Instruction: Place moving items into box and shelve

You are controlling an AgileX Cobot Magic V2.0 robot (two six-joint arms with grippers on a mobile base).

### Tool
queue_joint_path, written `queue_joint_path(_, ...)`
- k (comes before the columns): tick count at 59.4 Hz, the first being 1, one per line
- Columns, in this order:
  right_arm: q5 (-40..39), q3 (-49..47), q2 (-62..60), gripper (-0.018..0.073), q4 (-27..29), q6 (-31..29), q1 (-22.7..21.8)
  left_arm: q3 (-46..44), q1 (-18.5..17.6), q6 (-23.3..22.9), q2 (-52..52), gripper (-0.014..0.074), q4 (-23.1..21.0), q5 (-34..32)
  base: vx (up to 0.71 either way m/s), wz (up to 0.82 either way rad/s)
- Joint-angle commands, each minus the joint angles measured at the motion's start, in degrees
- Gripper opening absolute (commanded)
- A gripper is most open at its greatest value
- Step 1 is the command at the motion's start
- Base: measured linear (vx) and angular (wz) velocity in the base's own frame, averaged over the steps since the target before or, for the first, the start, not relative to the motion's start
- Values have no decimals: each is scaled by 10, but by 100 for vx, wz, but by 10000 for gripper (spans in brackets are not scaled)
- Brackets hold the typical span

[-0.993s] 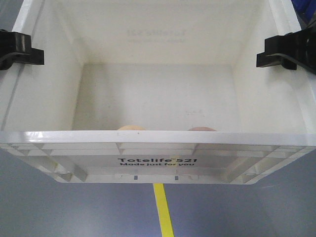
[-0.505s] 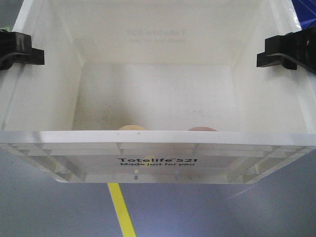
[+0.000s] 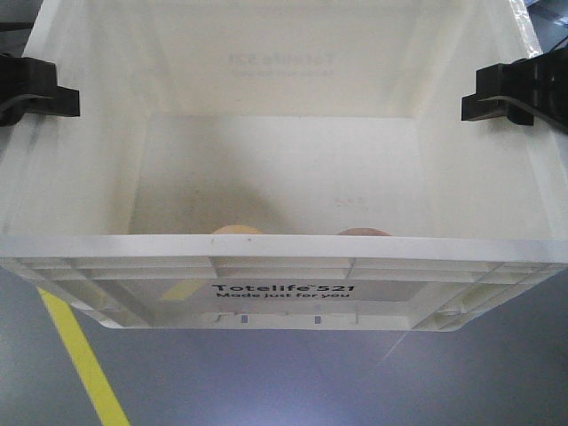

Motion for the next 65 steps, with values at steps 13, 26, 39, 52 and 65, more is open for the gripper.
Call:
queue_joint_path(13, -75, -22, -18, -6, 12, -10, -3, -28, -3, 8, -16, -6, -17, -74, 36, -50)
queue_joint_path(26, -75, -22, -18, -6, 12, -10, -3, -28, -3, 8, -16, -6, -17, -74, 36, -50)
queue_joint_path(39, -75, -22, -18, -6, 12, -10, -3, -28, -3, 8, -16, -6, -17, -74, 37, -53)
queue_joint_path(52, -75, -22, -18, -6, 12, -10, -3, -28, -3, 8, -16, -6, -17, -74, 37, -56)
queue_joint_path(65, -74, -22, -18, -6, 12, -10, -3, -28, -3, 8, -16, -6, -17, -74, 37, -58)
